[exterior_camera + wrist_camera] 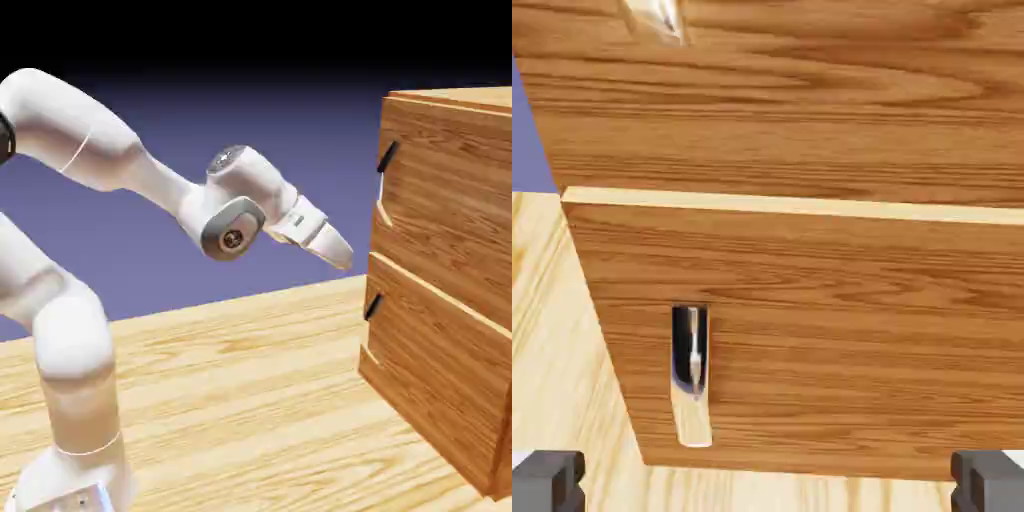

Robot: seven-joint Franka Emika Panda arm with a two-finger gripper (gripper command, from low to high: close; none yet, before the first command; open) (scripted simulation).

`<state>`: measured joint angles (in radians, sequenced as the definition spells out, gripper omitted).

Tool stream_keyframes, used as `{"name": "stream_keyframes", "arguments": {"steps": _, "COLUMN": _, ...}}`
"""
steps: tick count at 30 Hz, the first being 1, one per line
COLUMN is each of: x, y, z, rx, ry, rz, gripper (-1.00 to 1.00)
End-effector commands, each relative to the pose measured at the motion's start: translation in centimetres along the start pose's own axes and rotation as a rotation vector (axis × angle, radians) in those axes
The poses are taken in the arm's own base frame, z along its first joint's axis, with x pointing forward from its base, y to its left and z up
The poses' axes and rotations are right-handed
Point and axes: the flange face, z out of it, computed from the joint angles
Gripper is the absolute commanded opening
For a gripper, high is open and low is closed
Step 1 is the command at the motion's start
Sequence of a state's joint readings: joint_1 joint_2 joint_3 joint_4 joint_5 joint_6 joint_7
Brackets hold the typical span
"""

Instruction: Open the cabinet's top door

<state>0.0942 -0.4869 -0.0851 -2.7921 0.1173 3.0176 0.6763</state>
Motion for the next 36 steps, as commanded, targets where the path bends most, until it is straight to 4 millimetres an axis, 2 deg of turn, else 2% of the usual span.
{"name": "stream_keyframes", "arguments": {"steps": 1, "x": 0.0, "y": 0.6, "z": 1.1, "rx": -0.012, "ry": -0.033, "rz": 0.026, "gripper": 1.00}}
{"name": "stream_keyframes", "arguments": {"steps": 10, "x": -2.1, "y": 6.8, "z": 10.4, "rx": -0.163, "ry": -0.268, "rz": 0.232, "gripper": 1.00}}
{"name": "stream_keyframes", "arguments": {"steps": 14, "x": -3.4, "y": 9.9, "z": 13.5, "rx": -0.244, "ry": -0.322, "rz": 0.305, "gripper": 1.00}}
{"name": "stream_keyframes", "arguments": {"steps": 18, "x": -4.4, "y": 12.9, "z": 15.7, "rx": -0.320, "ry": -0.340, "rz": 0.366, "gripper": 1.00}}
{"name": "stream_keyframes", "arguments": {"steps": 23, "x": -4.8, "y": 16.2, "z": 17.3, "rx": -0.398, "ry": -0.308, "rz": 0.421, "gripper": 1.00}}
{"name": "stream_keyframes", "arguments": {"steps": 28, "x": -4.2, "y": 18.3, "z": 17.7, "rx": -0.439, "ry": -0.223, "rz": 0.449, "gripper": 1.00}}
{"name": "stream_keyframes", "arguments": {"steps": 32, "x": -2.9, "y": 18.8, "z": 17.3, "rx": -0.436, "ry": -0.123, "rz": 0.448, "gripper": 1.00}}
{"name": "stream_keyframes", "arguments": {"steps": 36, "x": -1.1, "y": 17.9, "z": 16.4, "rx": -0.396, "ry": -0.003, "rz": 0.426, "gripper": 1.00}}
